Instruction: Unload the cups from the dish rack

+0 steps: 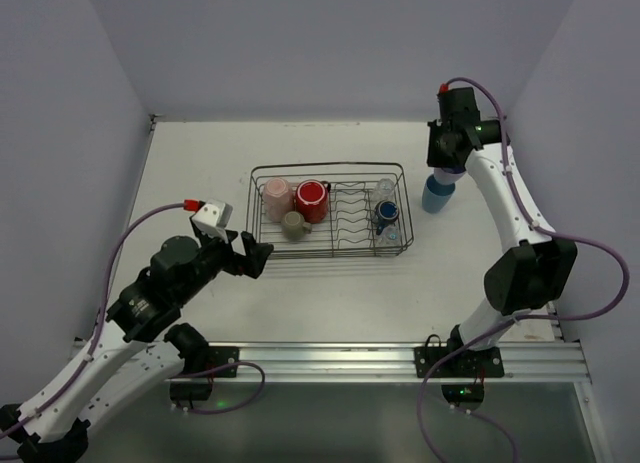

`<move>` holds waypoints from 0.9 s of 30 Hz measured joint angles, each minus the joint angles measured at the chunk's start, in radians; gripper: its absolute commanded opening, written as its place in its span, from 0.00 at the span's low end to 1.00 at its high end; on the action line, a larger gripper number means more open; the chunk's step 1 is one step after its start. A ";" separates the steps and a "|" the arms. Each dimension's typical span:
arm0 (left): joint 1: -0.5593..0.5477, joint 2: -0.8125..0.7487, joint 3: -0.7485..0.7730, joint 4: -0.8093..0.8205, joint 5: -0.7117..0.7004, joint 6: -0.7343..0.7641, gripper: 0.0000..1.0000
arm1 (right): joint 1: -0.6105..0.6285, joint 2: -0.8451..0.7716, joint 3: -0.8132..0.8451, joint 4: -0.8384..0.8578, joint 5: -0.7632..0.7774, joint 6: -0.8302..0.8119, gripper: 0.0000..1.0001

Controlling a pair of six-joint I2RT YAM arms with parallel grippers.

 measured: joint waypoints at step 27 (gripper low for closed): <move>0.000 0.054 -0.006 0.007 0.016 0.009 1.00 | -0.073 0.183 -0.010 0.058 -0.132 -0.018 0.00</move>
